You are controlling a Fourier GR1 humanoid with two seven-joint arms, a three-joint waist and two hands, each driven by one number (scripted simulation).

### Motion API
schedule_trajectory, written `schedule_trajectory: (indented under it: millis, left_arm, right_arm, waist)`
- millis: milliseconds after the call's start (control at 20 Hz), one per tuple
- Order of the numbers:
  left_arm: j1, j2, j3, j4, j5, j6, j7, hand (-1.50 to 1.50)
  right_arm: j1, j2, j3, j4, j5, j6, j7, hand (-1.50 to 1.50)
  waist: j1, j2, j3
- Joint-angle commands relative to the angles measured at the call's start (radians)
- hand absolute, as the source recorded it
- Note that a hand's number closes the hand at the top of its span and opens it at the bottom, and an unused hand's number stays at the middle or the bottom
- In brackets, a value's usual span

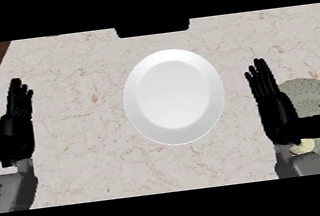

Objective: Pick the eggplant from the placemat and place it in the plate

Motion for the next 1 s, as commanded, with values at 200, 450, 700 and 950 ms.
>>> schedule_trajectory:
  millis: [200, 450, 700, 950]
  left_arm:
    - [0.153, 0.146, -0.062, -0.031, -0.142, -0.044, -0.002, 0.00]
    - [0.225, 0.120, -0.131, -0.050, -0.171, -0.063, 0.008, 0.00]
    - [0.265, 0.153, -0.112, -0.146, -0.174, -0.071, 0.073, 0.00]
    - [0.278, 0.125, -0.116, -0.164, -0.201, -0.077, 0.077, 0.00]
  right_arm:
    - [-0.046, -0.164, -0.351, -0.053, -0.376, 0.148, 0.194, -1.50]
    - [0.014, -0.279, -0.428, 0.015, -0.060, -0.138, 0.056, -1.50]
    - [0.253, -0.133, -0.477, -0.235, -0.099, -0.183, -0.058, -1.50]
    - [0.373, -0.254, -0.468, -0.410, -0.118, -0.054, 0.158, -1.50]
  waist:
    - [-0.036, -0.010, -0.033]
    - [-0.032, -0.006, -0.036]
    - [-0.045, -0.010, -0.036]
    - [-0.039, -0.006, -0.037]
